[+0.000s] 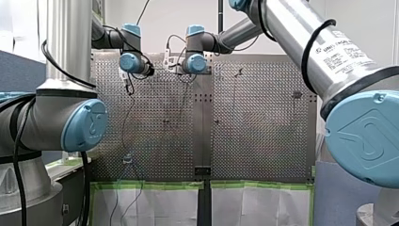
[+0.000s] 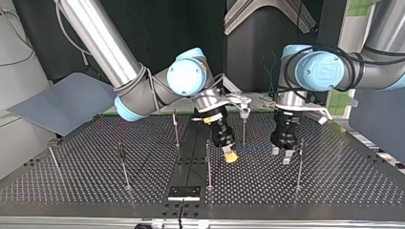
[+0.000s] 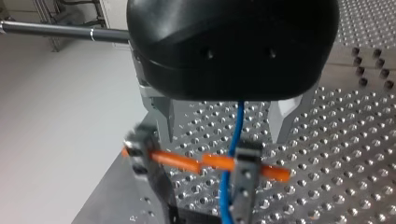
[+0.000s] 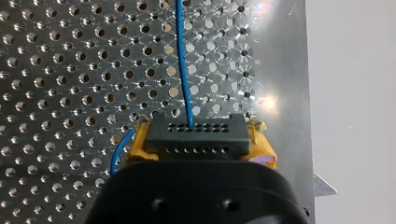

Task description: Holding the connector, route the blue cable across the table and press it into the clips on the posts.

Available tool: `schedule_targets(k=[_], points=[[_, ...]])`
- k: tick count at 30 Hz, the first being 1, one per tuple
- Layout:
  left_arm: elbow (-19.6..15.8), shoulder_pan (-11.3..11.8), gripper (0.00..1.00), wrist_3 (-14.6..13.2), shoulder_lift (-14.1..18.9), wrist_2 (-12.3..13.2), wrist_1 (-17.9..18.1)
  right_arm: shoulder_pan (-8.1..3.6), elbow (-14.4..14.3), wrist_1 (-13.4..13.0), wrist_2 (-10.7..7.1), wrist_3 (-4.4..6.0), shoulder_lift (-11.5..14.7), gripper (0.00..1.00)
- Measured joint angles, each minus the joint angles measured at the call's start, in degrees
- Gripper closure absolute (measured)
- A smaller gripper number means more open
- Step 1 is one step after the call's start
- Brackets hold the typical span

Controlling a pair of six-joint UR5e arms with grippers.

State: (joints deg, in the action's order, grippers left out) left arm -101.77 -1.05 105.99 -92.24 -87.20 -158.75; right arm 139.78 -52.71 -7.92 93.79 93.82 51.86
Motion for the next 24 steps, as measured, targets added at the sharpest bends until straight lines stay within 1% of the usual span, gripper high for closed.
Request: schedule_targets(k=[6,8,9,10,11,12,13,14,15,16,24], points=[[0.3,-0.1,0.00,-0.3,-0.6,-1.6,0.2,0.00,0.0,0.0,0.00,-0.02,0.0,1.00],[0.3,-0.1,0.00,-0.5,-0.6,-1.8,0.3,0.00,0.0,0.0,0.00,-0.02,0.0,1.00],[0.3,-0.2,0.16,-0.5,-0.6,-1.7,0.4,0.00,0.0,0.0,0.00,-0.02,0.0,1.00],[0.3,-0.2,0.39,-0.5,-0.6,-1.7,0.4,0.01,0.0,0.0,0.00,-0.02,0.0,1.00],[0.3,-0.2,0.39,-0.5,-0.6,-1.7,0.4,0.02,0.0,0.0,0.00,-0.02,0.0,1.00],[0.3,-0.2,0.55,-0.5,-0.6,-1.7,0.4,0.02,0.0,0.0,0.00,-0.02,0.0,1.00],[0.3,-0.2,0.80,-0.5,-0.6,-1.8,0.4,0.02,0.0,0.0,0.00,-0.02,0.0,1.00],[0.3,-0.2,0.80,-0.4,-0.6,-2.1,0.3,0.02,0.0,0.0,0.00,-0.02,0.0,1.00],[0.3,-0.2,0.95,-0.4,-0.6,-2.4,0.3,0.02,0.0,0.0,0.00,-0.02,0.0,1.00],[0.3,-0.2,1.00,-0.4,-0.6,-2.6,0.2,0.02,0.0,0.1,-0.01,-0.02,0.0,1.00],[0.3,-0.2,1.00,-0.5,-0.6,-4.8,-1.2,0.17,0.0,0.3,-0.02,0.04,0.0,1.00]])
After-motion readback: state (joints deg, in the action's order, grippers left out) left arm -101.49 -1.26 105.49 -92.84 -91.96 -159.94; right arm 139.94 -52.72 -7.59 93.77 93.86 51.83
